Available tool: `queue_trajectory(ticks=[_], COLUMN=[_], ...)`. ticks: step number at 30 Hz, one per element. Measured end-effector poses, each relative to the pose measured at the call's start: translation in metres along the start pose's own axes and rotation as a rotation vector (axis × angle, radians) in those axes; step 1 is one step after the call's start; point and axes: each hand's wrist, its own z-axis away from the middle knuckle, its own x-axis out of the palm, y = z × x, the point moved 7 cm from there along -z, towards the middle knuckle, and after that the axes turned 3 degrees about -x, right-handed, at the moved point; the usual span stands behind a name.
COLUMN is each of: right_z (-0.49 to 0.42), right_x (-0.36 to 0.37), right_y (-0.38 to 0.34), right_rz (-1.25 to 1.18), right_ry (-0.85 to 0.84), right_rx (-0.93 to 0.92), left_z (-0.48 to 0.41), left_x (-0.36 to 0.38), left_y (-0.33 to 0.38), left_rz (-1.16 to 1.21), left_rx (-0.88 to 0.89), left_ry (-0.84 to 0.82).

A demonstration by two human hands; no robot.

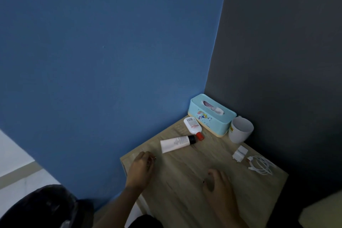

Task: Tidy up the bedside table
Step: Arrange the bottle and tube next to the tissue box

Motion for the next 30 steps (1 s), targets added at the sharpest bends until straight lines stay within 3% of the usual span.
queue_trajectory(ticks=[9,15,19,26,30], right_z=[-0.084,-0.112,-0.110,-0.092,-0.071], right_x=[0.014,0.039,0.042,0.027,0.009], right_y=[-0.101,-0.105,-0.104,-0.070,-0.029], right_rz=[0.232,0.463,0.540,0.501,0.506], right_ry=[-0.114,-0.182,-0.130,-0.174,-0.045], right_rx=[-0.441,-0.386,-0.367,-0.298,-0.345], left_z=[-0.011,-0.013,-0.013,-0.035,-0.074], left_x=[0.005,0.007,0.008,0.004,0.013], left_y=[0.003,-0.002,-0.001,0.015,0.046], left_rz=[0.025,0.051,0.097,0.129,0.060], left_rx=[-0.004,-0.032,-0.061,-0.012,0.097], left_ry=[0.007,0.043,0.071,0.090,0.019])
